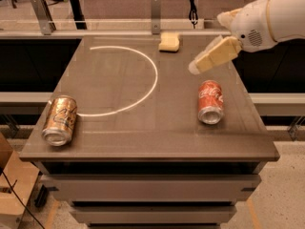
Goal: Move sponge near orange can
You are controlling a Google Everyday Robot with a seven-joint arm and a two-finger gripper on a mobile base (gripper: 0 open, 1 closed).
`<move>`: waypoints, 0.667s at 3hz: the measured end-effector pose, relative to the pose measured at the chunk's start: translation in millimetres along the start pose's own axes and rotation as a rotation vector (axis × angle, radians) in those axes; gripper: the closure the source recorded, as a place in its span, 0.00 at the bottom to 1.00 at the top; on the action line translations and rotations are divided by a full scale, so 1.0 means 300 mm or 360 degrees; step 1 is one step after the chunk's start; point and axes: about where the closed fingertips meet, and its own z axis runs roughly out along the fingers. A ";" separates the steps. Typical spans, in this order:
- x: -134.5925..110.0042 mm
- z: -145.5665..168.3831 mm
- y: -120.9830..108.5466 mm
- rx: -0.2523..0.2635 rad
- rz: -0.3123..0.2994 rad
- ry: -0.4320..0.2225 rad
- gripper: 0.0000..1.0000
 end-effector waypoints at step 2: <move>0.025 0.195 -0.193 0.0127 0.0232 -0.0270 0.00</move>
Offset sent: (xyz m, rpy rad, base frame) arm 0.1240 -0.0055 -0.0377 0.3254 -0.0542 -0.1947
